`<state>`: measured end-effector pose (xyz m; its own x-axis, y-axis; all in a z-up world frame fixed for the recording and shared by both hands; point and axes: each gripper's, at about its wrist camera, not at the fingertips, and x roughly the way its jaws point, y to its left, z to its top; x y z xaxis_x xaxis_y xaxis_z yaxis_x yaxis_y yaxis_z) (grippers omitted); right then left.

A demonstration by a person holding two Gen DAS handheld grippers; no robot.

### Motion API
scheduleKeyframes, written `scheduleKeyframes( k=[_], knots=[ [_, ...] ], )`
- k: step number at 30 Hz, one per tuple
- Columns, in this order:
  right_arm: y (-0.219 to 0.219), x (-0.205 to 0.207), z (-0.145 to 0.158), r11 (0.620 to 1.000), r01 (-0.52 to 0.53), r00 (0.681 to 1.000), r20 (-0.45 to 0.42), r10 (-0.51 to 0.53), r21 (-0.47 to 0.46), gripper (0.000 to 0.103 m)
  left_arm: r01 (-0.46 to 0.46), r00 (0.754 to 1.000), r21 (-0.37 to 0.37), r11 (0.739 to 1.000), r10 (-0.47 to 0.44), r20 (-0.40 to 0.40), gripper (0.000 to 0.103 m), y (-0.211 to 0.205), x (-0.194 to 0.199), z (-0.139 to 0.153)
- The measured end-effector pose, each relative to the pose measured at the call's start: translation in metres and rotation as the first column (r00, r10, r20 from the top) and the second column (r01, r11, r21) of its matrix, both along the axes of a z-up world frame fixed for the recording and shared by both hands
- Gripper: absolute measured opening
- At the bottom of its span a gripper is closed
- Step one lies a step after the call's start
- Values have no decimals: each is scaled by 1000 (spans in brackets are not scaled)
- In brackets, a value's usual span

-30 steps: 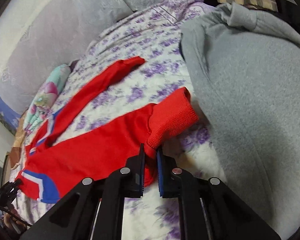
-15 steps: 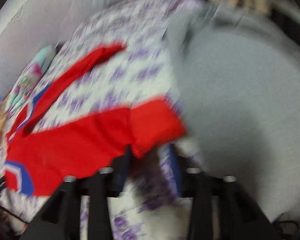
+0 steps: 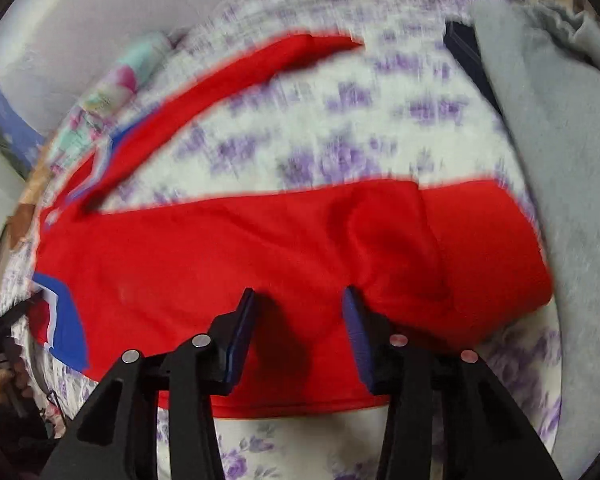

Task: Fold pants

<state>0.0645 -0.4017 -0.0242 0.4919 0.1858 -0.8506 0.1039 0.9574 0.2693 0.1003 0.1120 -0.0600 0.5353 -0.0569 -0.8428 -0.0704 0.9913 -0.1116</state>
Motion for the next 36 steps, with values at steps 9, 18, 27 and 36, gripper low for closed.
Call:
scheduleKeyframes(
  k=[9,18,27,36],
  knots=[
    [53,43,90,984,-150,967,192,166,-96,69,36,996,-43,998,-32,85,96,15,20,76],
    [208,165,119,820,-486,822,161,546,-303,76,-63,998,-43,997,63,4,97,62,132,76],
    [293,296,52,747,-578,789,10,614,-329,77,-83,989,-72,994,73,-130,96,66,199,17],
    [301,294,38,717,-613,760,-1,649,-332,4,-25,998,-114,993,19,-55,29,57,181,40]
  ],
)
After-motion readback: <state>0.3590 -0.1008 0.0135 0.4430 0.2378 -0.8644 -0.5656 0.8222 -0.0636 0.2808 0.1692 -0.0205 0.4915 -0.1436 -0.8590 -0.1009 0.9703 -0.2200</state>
